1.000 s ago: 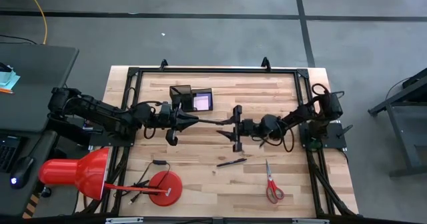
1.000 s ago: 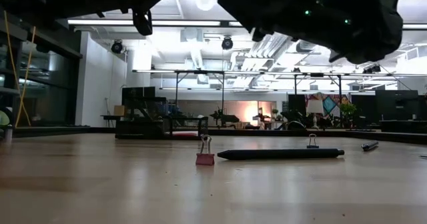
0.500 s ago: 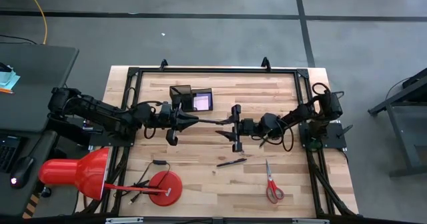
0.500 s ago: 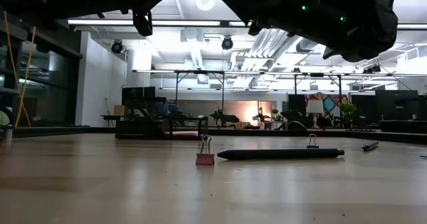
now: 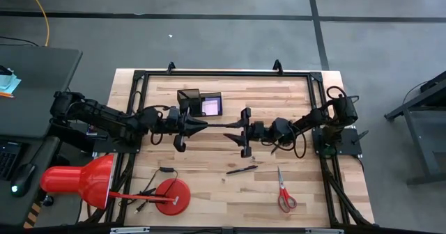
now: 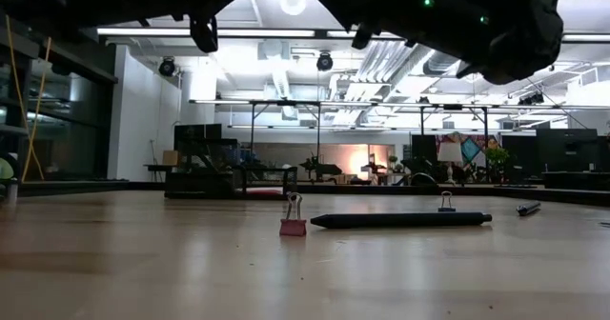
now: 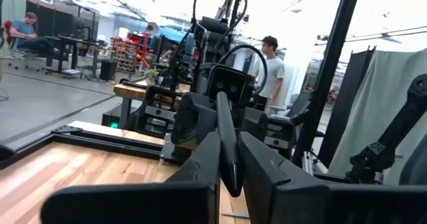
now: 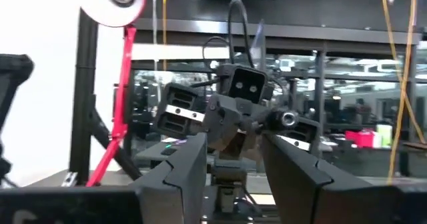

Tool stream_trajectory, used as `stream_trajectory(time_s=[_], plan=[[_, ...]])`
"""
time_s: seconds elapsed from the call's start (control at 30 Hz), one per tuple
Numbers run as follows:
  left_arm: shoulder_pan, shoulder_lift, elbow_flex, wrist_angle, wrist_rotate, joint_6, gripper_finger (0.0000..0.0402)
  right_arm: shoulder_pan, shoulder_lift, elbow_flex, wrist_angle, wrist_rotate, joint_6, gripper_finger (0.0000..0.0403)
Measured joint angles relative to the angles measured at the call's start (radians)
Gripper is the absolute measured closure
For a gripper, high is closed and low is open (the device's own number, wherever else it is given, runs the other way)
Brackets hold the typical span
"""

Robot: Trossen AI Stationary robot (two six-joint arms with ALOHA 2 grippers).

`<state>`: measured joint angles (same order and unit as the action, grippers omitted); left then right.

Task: Pick and place office supplies into organizer
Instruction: Put the black pen into the desk organizer

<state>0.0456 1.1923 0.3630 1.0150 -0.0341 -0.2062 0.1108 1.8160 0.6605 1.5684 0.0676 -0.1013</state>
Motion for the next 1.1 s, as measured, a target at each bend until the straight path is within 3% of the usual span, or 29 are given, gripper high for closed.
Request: stream_trajectory(time_s=[0.13, 0.73, 1.1], plan=[[0.0, 0.001, 0.0, -0.003, 0.001, 0.001, 0.0393, 0.0, 0.0, 0.0, -0.001, 0.052, 0.021, 0.0263], [0.0, 0.001, 0.0, -0.023, -0.003, 0.004, 0.0382, 0.0, 0.0, 0.0, 0.0, 0.046, 0.018, 0.0265], [0.0, 0.004, 0.0, -0.026, -0.003, 0.003, 0.0384, 0.0, 0.0, 0.0, 0.001, 0.016, 0.018, 0.0329]])
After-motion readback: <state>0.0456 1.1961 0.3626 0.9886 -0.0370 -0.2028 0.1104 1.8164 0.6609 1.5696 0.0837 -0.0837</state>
